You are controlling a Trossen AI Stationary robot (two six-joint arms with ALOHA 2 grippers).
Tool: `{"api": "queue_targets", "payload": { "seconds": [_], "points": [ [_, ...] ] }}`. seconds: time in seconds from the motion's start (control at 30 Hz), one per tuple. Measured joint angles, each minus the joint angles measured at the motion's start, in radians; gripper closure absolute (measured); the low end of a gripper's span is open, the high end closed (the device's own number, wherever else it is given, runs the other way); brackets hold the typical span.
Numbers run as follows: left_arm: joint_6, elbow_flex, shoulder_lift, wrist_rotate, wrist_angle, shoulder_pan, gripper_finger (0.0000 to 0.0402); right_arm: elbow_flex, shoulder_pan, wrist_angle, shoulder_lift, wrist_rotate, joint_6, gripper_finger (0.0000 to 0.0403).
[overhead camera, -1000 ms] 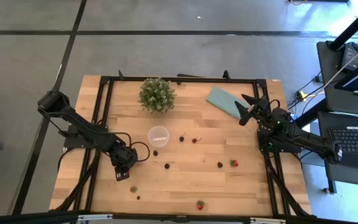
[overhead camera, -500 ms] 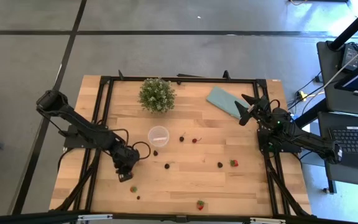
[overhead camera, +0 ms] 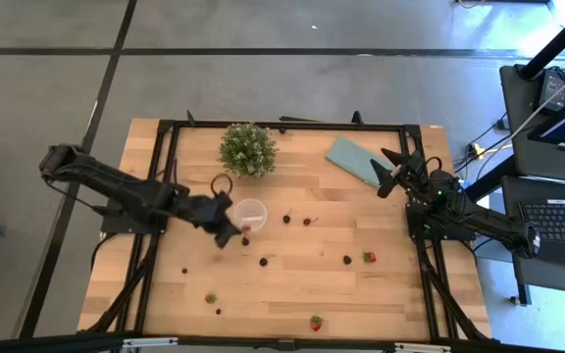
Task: Pick and placing Produce into tupperware
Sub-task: Put the red strawberry into the transparent container
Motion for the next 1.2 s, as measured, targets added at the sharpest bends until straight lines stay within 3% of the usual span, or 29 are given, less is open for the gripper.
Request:
{"api": "queue_targets", "payload": {
  "seconds": [0.2,0.4,0.53,0.67,0.83,1.2],
  "points": [
    [0.056,0.000,0.014,-0.017,0.004,0.124,0.0401,0.000,0.000,0.000,0.000,0.000,0.000,0.0115],
    [0.111,0.011,0.039,0.036,-0.023,0.156,0.0401,0.000,0.000,0.000,0.000,0.000,0.000,0.0115],
    [0.219,0.131,0.094,0.012,-0.169,0.142,0.0401,0.000,0.000,0.000,0.000,0.000,0.000,0.0115],
    [0.327,0.307,0.190,0.011,-0.430,0.156,0.0401,0.000,0.000,0.000,0.000,0.000,-0.001,0.0115],
    [0.402,0.485,0.320,0.081,-0.684,0.194,0.0401,0.000,0.000,0.000,0.000,0.000,0.000,0.0115],
    [0.506,0.600,0.542,0.115,-0.749,0.209,0.0401,0.000,0.000,0.000,0.000,0.000,0.000,0.0115]
  ]
}}
